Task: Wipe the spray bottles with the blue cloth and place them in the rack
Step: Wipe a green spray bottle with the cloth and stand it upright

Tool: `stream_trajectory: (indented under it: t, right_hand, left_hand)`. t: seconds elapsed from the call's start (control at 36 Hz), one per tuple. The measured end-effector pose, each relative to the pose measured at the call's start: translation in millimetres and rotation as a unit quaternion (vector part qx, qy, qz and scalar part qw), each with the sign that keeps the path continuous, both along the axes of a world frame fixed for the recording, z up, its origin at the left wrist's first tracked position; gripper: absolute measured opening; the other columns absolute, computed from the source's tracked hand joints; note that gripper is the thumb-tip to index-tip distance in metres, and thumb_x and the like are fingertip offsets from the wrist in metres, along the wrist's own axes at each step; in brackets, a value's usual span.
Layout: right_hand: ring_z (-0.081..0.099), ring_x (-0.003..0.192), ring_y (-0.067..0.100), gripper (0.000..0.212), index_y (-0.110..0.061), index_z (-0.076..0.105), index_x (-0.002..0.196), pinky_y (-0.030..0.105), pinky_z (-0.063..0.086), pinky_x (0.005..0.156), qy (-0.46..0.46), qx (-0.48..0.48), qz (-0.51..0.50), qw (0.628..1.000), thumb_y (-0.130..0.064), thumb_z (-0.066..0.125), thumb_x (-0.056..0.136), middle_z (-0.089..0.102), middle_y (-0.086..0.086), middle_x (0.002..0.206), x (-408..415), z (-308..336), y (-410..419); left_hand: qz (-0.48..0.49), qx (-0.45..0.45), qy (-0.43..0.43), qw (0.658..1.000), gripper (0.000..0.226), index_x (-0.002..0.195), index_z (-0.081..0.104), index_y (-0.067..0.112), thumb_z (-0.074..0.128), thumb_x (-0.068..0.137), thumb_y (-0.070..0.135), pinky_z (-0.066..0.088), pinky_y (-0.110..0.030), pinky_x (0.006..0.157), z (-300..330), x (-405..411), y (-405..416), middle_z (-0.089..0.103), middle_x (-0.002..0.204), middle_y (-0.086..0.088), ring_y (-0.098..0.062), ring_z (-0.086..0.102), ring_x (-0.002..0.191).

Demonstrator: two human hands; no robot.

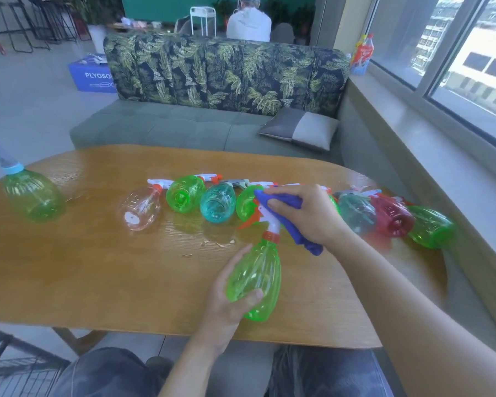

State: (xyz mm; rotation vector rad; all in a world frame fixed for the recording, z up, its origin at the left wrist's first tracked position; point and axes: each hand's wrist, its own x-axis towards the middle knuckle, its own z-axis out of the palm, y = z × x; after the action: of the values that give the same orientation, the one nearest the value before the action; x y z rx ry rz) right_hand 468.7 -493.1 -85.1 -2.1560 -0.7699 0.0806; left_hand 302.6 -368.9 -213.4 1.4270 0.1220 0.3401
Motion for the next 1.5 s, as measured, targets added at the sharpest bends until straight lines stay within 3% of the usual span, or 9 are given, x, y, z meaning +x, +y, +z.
stream_trajectory:
  t: [0.28,0.42,0.53,0.64,0.86,1.0,1.14,1.36,1.5]
  right_hand:
    - [0.056,0.039,-0.002,0.019,-0.033,0.076,0.117,0.01,0.038,0.04,0.03,-0.086,-0.001,0.996,-0.028,0.072,0.099,0.065,-0.021,0.054,1,-4,-32]
    - [0.052,0.045,-0.017,0.023,-0.026,0.076,0.122,0.011,0.041,0.043,-0.03,-0.182,0.02,0.983,-0.023,0.066,0.102,0.051,-0.029,0.041,0,10,-49]
    - [0.055,0.059,0.009,0.019,-0.032,0.08,0.113,0.033,0.052,0.061,-0.233,-0.074,-0.056,0.968,-0.027,0.072,0.097,0.054,-0.011,0.069,-4,1,-35]
    - [0.06,0.084,0.023,0.021,-0.028,0.08,0.112,0.028,0.046,0.063,-0.361,-0.036,0.032,0.931,-0.024,0.075,0.093,0.064,-0.004,0.093,-5,-19,-13]
    - [0.06,0.083,0.029,0.021,-0.026,0.08,0.11,0.037,0.053,0.056,-0.385,-0.03,-0.034,0.922,-0.017,0.075,0.091,0.066,0.0,0.097,10,-34,-3]
    - [0.063,0.094,0.023,0.024,-0.028,0.079,0.113,0.029,0.051,0.06,-0.426,-0.052,0.109,0.896,-0.021,0.08,0.091,0.07,-0.003,0.112,0,-42,-4]
    - [0.063,0.081,0.026,0.02,-0.029,0.08,0.113,0.031,0.051,0.059,-0.382,0.009,-0.042,0.923,-0.028,0.067,0.098,0.066,-0.004,0.096,8,-45,-4]
    - [0.061,0.061,0.019,0.02,-0.046,0.078,0.11,0.031,0.051,0.06,0.098,0.282,-0.146,0.943,-0.03,0.07,0.1,0.069,-0.01,0.089,-46,-85,-17]
    - [0.07,0.112,0.005,0.023,-0.035,0.081,0.107,0.022,0.055,0.092,0.224,0.351,-0.139,0.898,-0.015,0.072,0.098,0.078,-0.015,0.112,-79,-115,-7]
  left_hand:
    - [0.035,0.004,-0.001,0.999,0.08,0.146,0.064,0.045,0.087,0.069,0.043,0.041,-0.037,0.116,-8,2,5,0.055,0.159,0.018,-0.001,0.046,0.15]
    - [0.028,0.018,0.01,0.999,0.078,0.145,0.064,0.046,0.087,0.07,0.045,0.04,-0.03,0.114,-5,2,3,0.058,0.155,0.021,0.001,0.048,0.147]
    - [0.034,0.009,0.01,0.999,0.081,0.146,0.064,0.045,0.087,0.067,0.045,0.043,-0.021,0.107,-4,2,4,0.058,0.153,0.026,0.008,0.048,0.144]
    - [0.03,0.011,0.008,0.999,0.088,0.151,0.058,0.028,0.086,0.068,0.042,0.048,-0.011,0.101,-2,3,-1,0.064,0.147,0.023,0.006,0.056,0.138]
    - [0.046,0.004,0.027,0.999,0.083,0.15,0.062,0.033,0.087,0.071,0.039,0.05,-0.03,0.111,-1,2,-2,0.064,0.151,0.014,-0.008,0.058,0.142]
    - [0.052,-0.007,0.028,0.998,0.085,0.151,0.06,0.031,0.088,0.071,0.039,0.048,-0.035,0.111,-1,2,-2,0.064,0.151,0.013,-0.01,0.059,0.142]
    - [0.049,-0.003,0.017,0.999,0.086,0.151,0.06,0.033,0.087,0.069,0.043,0.05,-0.02,0.106,-1,1,-5,0.063,0.151,0.017,-0.004,0.057,0.141]
    - [0.087,-0.083,0.024,0.992,0.082,0.143,0.064,0.05,0.088,0.065,0.041,0.041,-0.065,0.121,2,1,3,0.06,0.156,0.01,-0.024,0.054,0.148]
    - [0.099,-0.112,0.004,0.989,0.083,0.15,0.061,0.038,0.086,0.072,0.034,0.035,-0.07,0.123,15,6,14,0.061,0.155,-0.008,-0.035,0.056,0.145]
